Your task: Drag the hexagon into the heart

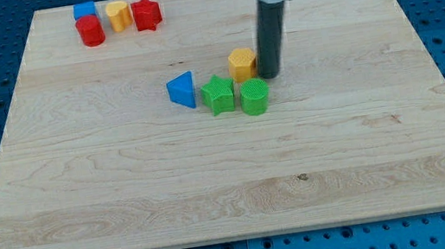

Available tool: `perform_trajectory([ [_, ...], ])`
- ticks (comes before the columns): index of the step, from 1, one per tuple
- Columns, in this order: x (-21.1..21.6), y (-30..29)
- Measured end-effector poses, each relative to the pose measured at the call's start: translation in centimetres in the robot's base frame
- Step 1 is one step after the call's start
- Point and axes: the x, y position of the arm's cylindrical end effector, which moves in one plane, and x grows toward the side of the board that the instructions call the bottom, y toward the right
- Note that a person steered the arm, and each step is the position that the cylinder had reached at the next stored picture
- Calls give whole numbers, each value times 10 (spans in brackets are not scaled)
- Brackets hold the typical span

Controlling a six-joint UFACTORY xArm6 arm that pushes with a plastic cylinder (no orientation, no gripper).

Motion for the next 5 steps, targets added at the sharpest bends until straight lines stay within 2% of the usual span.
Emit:
perform_trajectory([
  [1,-20,-62],
  [2,-57,-120],
  [3,-67,-136],
  [5,-63,-72],
])
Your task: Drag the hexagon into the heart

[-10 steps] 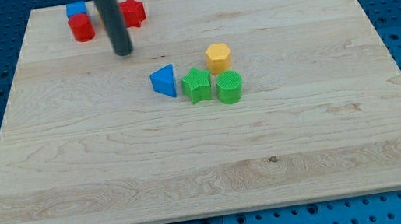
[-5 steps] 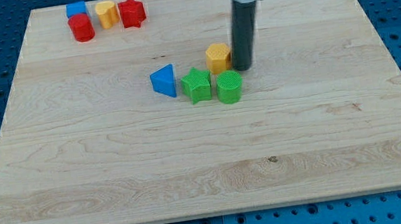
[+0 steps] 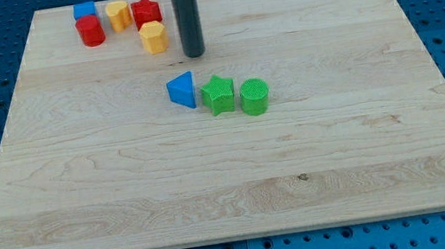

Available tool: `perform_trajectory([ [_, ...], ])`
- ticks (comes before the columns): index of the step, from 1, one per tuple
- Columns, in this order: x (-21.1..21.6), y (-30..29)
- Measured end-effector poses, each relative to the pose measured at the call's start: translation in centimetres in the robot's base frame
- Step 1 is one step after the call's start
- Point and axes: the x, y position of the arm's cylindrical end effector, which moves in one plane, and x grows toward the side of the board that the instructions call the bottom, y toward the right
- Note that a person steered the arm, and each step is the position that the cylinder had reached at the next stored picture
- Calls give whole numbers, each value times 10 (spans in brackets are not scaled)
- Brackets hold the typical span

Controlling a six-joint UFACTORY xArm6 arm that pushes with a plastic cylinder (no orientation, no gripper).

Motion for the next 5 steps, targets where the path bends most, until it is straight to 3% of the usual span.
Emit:
perform_trajectory([
  [1,-10,-7],
  [3,-38,-80],
  [5,-26,-58],
])
